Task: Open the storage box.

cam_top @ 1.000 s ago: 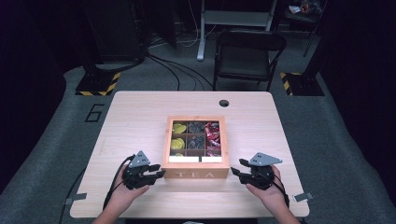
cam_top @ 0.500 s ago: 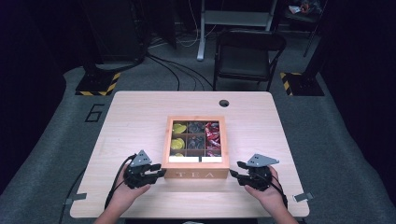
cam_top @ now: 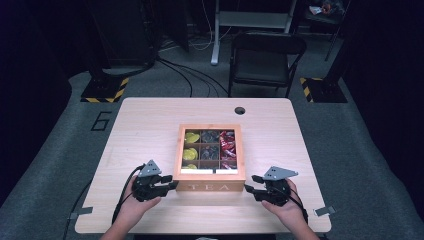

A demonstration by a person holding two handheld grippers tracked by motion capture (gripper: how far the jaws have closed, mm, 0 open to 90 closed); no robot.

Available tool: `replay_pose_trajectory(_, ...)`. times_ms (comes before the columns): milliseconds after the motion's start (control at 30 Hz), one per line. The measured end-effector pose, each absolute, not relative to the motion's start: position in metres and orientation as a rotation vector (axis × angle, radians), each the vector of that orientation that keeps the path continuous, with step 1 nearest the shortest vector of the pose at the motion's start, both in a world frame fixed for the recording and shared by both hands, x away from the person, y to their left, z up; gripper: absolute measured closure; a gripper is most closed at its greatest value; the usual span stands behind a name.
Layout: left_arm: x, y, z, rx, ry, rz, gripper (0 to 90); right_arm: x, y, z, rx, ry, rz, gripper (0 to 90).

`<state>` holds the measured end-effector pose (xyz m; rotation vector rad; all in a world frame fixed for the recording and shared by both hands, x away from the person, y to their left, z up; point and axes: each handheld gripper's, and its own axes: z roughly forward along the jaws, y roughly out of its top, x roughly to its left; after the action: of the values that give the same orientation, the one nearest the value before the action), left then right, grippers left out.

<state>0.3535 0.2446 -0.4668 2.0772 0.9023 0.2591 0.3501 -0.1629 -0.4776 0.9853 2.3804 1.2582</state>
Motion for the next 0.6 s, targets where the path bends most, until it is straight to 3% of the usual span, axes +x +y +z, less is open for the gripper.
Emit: replay_pose_trajectory(600, 0.353, 0.245, -0.466, 2.079, 0.896, 0.253, 65.2, 0.359, -0.146, -0.476, 0.953, 2.398, 1.272, 55.9)
